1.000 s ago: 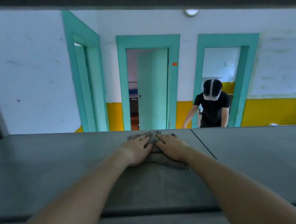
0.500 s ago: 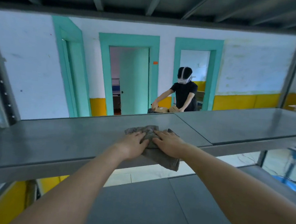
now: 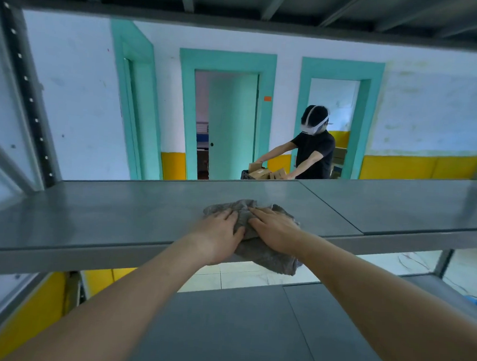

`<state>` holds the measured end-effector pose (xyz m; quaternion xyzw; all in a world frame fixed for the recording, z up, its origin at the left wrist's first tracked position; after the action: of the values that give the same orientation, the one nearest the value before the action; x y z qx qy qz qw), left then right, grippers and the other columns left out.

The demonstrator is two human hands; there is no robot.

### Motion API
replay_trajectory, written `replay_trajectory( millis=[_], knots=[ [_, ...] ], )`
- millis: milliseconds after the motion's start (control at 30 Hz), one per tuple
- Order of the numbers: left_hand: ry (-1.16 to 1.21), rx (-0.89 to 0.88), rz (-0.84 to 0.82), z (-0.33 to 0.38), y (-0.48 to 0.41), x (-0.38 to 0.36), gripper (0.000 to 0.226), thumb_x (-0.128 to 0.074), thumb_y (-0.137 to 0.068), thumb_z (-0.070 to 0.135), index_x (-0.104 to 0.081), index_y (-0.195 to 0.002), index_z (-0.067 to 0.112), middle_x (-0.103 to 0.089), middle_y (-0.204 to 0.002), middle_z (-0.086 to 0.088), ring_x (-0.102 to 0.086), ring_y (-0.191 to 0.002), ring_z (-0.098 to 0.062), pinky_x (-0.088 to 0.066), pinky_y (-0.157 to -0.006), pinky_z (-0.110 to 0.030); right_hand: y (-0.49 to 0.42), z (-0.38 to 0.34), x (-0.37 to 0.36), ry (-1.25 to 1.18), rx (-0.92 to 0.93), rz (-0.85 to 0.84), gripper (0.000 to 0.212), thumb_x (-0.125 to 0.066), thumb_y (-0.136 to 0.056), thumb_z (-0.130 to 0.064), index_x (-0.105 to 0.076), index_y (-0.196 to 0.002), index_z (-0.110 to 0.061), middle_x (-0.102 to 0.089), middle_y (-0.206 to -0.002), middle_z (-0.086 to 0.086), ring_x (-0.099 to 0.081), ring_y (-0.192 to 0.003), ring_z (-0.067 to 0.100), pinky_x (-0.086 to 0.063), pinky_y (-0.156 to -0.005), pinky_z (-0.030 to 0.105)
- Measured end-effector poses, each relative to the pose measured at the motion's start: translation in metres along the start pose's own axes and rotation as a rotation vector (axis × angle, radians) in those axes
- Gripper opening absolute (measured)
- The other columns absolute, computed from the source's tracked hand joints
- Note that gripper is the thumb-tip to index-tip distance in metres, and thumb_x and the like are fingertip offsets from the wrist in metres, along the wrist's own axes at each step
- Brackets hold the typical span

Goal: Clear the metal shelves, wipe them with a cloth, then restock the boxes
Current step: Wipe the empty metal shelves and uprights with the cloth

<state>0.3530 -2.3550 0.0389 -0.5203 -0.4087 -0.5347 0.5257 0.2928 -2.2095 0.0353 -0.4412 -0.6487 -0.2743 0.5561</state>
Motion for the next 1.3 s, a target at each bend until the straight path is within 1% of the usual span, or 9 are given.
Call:
replay_trajectory(
  millis=[167, 267, 500, 600, 733, 900, 1067, 1200, 1300],
  knots=[
    [0.055, -0.015, -0.071, -0.017, -0.030, -0.004, 0.061, -0.018, -0.109, 0.042, -0.007, -0.162, 0.014, -0.003, -0.169, -0.006, -0.006, -0.156, -0.021, -0.007, -0.127, -0.037, -0.027, 0.002, -0.007, -0.001, 0.039, 0.004, 0.053, -0.021, -0.108, -0.040, -0.034, -0.157, -0.024, -0.040, -0.159, 0.008, -0.040, -0.141, 0.028, -0.029, -0.117, 0.044],
    [0.072, -0.006, -0.087, -0.024, -0.059, -0.006, 0.059, -0.017, -0.110, 0.039, -0.008, -0.162, 0.012, -0.005, -0.169, -0.007, -0.007, -0.156, -0.021, -0.005, -0.127, -0.035, -0.051, 0.009, -0.008, 0.005, 0.057, -0.003, 0.052, -0.024, -0.108, -0.038, -0.037, -0.156, -0.020, -0.040, -0.158, 0.010, -0.040, -0.141, 0.027, -0.028, -0.116, 0.040],
    [0.045, 0.067, -0.106, -0.068, -0.136, -0.009, 0.060, -0.015, -0.109, 0.044, -0.007, -0.162, 0.017, -0.004, -0.169, -0.003, -0.007, -0.156, -0.019, -0.006, -0.127, -0.039, -0.146, 0.017, -0.020, -0.001, 0.136, -0.067, 0.053, -0.023, -0.108, -0.041, -0.036, -0.155, -0.021, -0.037, -0.161, 0.009, -0.038, -0.144, 0.025, -0.025, -0.122, 0.044],
    [0.042, 0.089, -0.099, -0.093, -0.174, -0.011, 0.059, -0.014, -0.109, 0.044, -0.008, -0.162, 0.017, -0.006, -0.169, -0.002, -0.007, -0.156, -0.018, -0.007, -0.127, -0.040, -0.193, 0.019, -0.028, -0.002, 0.150, -0.078, 0.054, -0.024, -0.108, -0.041, -0.034, -0.156, -0.020, -0.034, -0.163, 0.007, -0.035, -0.146, 0.024, -0.022, -0.122, 0.042],
    [0.074, 0.121, -0.011, -0.128, -0.218, -0.015, 0.055, -0.023, -0.110, 0.034, -0.021, -0.160, 0.011, -0.018, -0.168, -0.008, -0.016, -0.154, -0.023, -0.013, -0.125, -0.037, -0.255, 0.022, -0.035, -0.024, 0.171, -0.100, 0.054, -0.023, -0.107, -0.044, -0.039, -0.153, -0.021, -0.038, -0.160, 0.009, -0.039, -0.144, 0.026, -0.026, -0.121, 0.047],
    [0.049, 0.153, -0.032, -0.156, -0.257, -0.015, 0.054, -0.018, -0.111, 0.034, -0.014, -0.161, 0.014, -0.010, -0.169, -0.003, -0.009, -0.155, -0.017, -0.008, -0.127, -0.037, -0.314, 0.023, -0.044, -0.024, 0.197, -0.121, 0.062, -0.019, -0.104, -0.046, -0.025, -0.160, -0.019, -0.030, -0.164, 0.009, -0.033, -0.147, 0.030, -0.021, -0.122, 0.051],
    [0.073, 0.174, -0.002, -0.178, -0.261, -0.015, 0.054, -0.017, -0.110, 0.034, -0.014, -0.161, 0.016, -0.011, -0.169, -0.001, -0.011, -0.155, -0.017, -0.009, -0.126, -0.037, -0.335, 0.008, -0.047, -0.012, 0.226, -0.125, 0.073, -0.012, -0.095, -0.051, -0.030, -0.157, -0.018, -0.030, -0.164, 0.009, -0.035, -0.146, 0.031, -0.024, -0.120, 0.055],
    [0.083, 0.192, 0.031, -0.196, -0.251, -0.011, 0.054, -0.018, -0.110, 0.033, -0.015, -0.160, 0.014, -0.012, -0.169, -0.003, -0.012, -0.154, -0.016, -0.009, -0.126, -0.036, -0.342, -0.011, -0.052, -0.041, 0.236, -0.147, 0.053, -0.021, -0.109, -0.037, -0.037, -0.154, -0.014, -0.030, -0.164, 0.010, -0.033, -0.148, 0.029, -0.024, -0.120, 0.052],
    [0.069, 0.240, 0.019, -0.212, -0.234, -0.008, 0.051, -0.018, -0.111, 0.024, -0.014, -0.159, 0.005, -0.009, -0.168, -0.007, -0.008, -0.155, -0.018, -0.003, -0.125, -0.030, -0.341, -0.032, -0.058, -0.066, 0.267, -0.141, 0.058, -0.018, -0.104, -0.045, -0.038, -0.153, -0.021, -0.033, -0.163, 0.006, -0.038, -0.145, 0.028, -0.026, -0.120, 0.054]
  ],
)
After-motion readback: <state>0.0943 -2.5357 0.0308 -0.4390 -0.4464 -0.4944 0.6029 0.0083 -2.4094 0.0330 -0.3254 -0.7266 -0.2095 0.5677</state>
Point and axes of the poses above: each hand's wrist, its own y-axis away from the middle knuckle, its own x-axis out of the back of the hand, z = x × y, the point moved 3 cm from there along -y, towards the middle knuckle
